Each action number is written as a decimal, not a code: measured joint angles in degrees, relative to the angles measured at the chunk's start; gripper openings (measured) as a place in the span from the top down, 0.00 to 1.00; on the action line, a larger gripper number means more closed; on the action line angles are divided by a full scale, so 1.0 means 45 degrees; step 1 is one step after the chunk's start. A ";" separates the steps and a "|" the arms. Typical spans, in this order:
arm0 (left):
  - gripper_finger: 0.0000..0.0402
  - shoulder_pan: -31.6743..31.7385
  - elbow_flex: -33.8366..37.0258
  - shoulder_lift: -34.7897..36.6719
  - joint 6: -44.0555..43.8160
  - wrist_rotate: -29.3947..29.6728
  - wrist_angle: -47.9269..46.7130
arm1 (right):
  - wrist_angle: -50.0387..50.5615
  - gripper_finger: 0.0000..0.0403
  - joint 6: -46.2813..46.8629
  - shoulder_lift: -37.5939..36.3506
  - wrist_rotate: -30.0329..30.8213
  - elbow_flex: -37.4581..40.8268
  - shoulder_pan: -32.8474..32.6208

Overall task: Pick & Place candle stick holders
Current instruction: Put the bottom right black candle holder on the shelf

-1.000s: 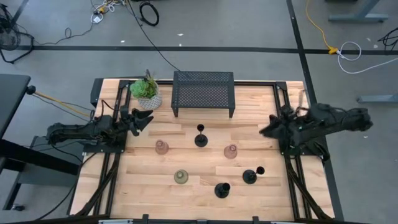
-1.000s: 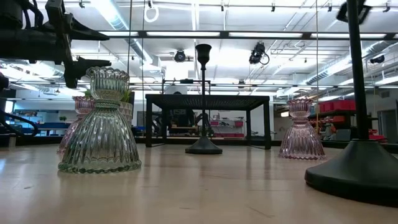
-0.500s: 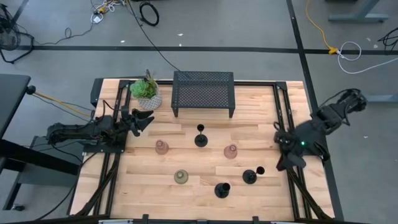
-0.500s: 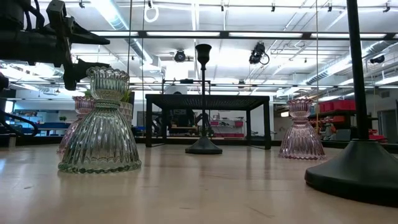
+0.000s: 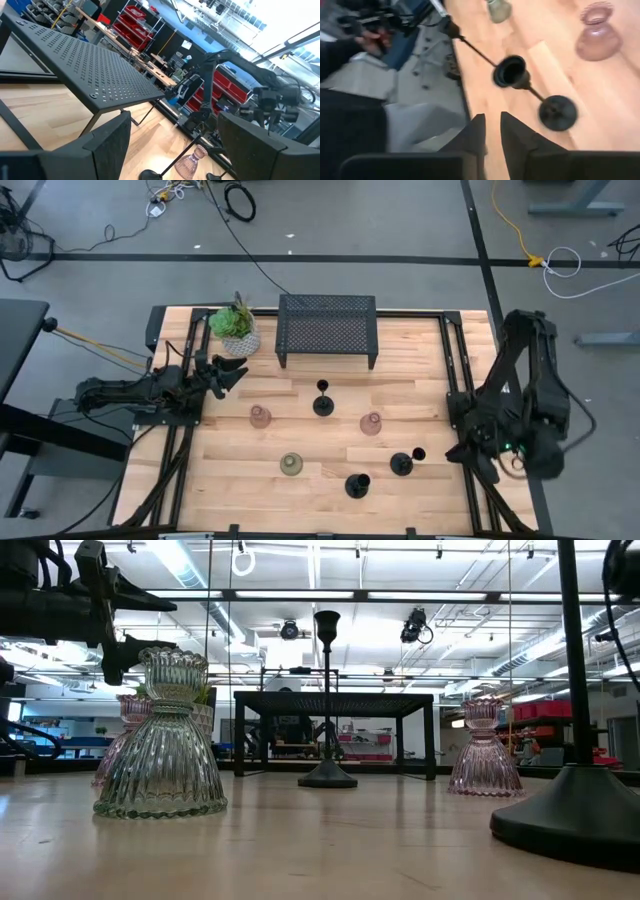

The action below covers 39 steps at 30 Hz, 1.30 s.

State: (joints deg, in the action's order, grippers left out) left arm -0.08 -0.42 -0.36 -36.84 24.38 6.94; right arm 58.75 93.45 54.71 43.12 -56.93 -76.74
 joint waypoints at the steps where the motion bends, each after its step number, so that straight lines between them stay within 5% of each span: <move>1: 0.26 0.0000 0.0001 0.0000 0.0000 0.0000 0.0000 | 0.0247 0.88 0.0399 0.0380 0.0204 0.0000 -0.0169; 12: 0.26 0.0000 -0.0001 0.0000 -0.0004 0.0000 0.0005 | 0.0769 0.97 0.3257 0.3890 0.0749 0.0000 0.0115; 24: 0.26 0.0000 0.0000 0.0000 -0.0002 -0.0039 0.0010 | -0.0002 0.56 0.2660 0.5182 0.0630 0.0010 0.1919; 31: 0.26 0.0000 -0.0002 0.0000 0.0005 -0.0039 0.0005 | -0.0952 0.44 0.0979 0.5776 0.1149 0.0010 0.3190; 35: 0.26 0.0000 0.0000 0.0000 0.0010 -0.0039 0.0000 | -0.0952 0.50 0.0671 0.6018 0.0644 0.0010 0.3878; 39: 0.26 0.0000 0.0003 0.0000 0.0019 -0.0039 -0.0005 | -0.0761 0.76 0.0131 0.6002 0.0603 0.0014 0.4289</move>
State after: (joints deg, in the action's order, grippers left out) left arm -0.08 -0.41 -0.36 -36.76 24.21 6.92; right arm 55.33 94.04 81.72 45.83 -56.86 -57.44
